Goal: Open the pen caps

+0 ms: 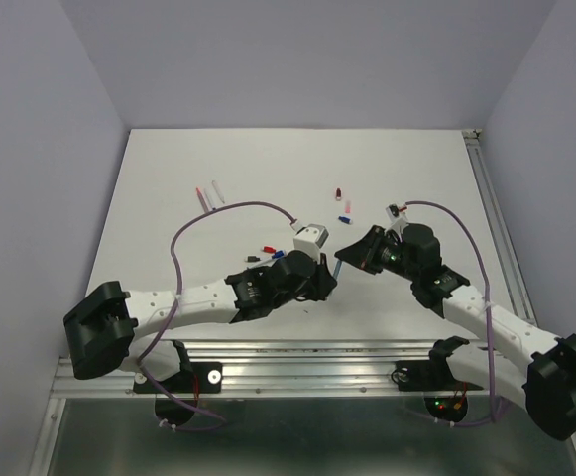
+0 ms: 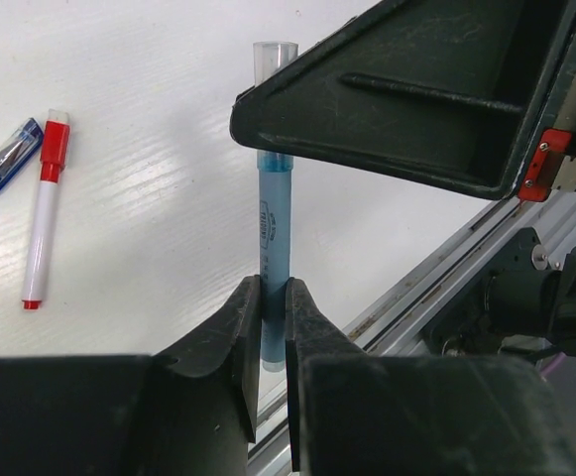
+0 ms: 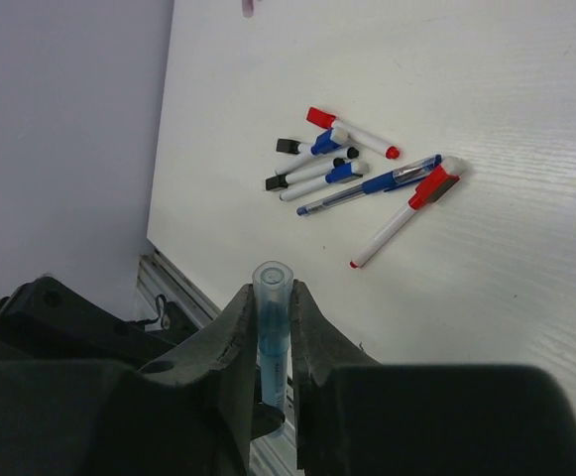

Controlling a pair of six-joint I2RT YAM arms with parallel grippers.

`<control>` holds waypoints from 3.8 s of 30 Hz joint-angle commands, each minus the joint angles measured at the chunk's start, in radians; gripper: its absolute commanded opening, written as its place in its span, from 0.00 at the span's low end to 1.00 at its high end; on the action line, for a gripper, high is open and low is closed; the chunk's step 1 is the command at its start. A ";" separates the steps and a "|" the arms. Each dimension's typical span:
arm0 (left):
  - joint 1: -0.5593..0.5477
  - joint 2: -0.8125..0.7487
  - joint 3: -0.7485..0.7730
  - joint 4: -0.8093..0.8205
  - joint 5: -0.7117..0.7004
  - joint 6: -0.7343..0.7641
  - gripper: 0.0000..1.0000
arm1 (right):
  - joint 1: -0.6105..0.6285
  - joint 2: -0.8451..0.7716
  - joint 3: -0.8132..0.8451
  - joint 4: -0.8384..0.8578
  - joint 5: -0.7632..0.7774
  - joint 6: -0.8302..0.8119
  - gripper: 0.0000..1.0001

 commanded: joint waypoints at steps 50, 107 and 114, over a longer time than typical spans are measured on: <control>-0.034 -0.276 -0.315 0.049 0.297 -0.156 0.00 | -0.200 0.813 0.870 -0.170 0.564 -0.213 0.01; 1.142 0.451 0.342 -0.218 -0.065 0.043 0.06 | -0.112 0.633 0.417 -0.202 0.265 -0.420 0.63; 1.142 0.572 0.435 -0.217 -0.058 0.071 0.23 | -0.112 0.430 0.244 -0.141 0.182 -0.374 0.76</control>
